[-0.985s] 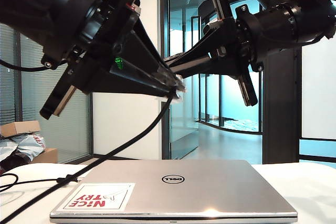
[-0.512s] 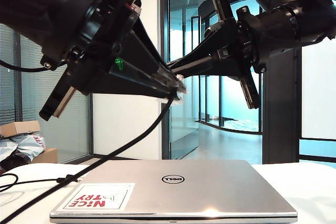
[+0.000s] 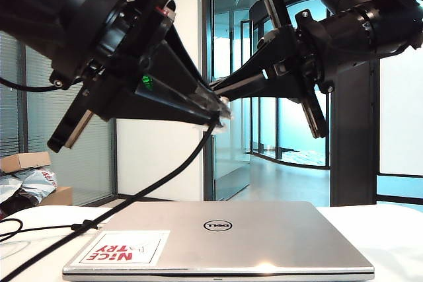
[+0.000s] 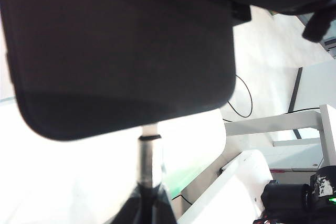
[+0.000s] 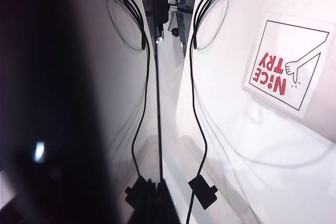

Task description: Pick up the charging cable and the phone, plug the charging cable into the charging port on the phone, and finally place them back on the table.

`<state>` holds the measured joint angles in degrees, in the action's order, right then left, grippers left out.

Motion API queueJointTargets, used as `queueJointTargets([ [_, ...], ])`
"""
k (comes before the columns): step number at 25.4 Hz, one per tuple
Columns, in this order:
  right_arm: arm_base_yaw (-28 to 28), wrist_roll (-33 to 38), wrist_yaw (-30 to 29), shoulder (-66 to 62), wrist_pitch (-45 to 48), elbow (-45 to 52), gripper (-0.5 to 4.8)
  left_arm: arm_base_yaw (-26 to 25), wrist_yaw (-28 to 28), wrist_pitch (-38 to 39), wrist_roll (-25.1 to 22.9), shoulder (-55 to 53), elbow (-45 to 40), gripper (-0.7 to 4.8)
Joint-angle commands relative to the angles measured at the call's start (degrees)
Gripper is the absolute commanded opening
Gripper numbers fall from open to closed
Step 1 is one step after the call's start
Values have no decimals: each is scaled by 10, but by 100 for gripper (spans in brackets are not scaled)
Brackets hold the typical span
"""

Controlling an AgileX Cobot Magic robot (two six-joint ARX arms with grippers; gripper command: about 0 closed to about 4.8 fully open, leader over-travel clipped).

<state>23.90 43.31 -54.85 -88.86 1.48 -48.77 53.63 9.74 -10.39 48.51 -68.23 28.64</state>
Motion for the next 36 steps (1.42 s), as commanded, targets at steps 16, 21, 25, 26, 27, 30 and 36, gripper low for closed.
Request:
queueJointTargets([
  [16, 1, 8, 14, 9, 34, -3, -6, -3, -6, -21, 2, 1, 2, -6],
  [21, -2, 8, 24, 15, 37, -3, -6, -3, -7, -21, 2, 1, 2, -6],
  [25, -5, 9, 22, 15, 37, -3, -6, -3, -7, -21, 2, 1, 2, -6],
  [26, -5, 9, 22, 15, 37, -3, -6, -3, -6, -21, 2, 1, 2, -6],
  [27, -5, 10, 22, 15, 37, -3, -6, -3, -6, -21, 2, 1, 2, -6],
  [30, -5, 13, 13, 15, 35, -3, -6, -3, -6, -21, 2, 1, 2, -6],
  [36, -5, 17, 7, 15, 35, -3, -6, -3, -7, -21, 2, 1, 2, -6],
])
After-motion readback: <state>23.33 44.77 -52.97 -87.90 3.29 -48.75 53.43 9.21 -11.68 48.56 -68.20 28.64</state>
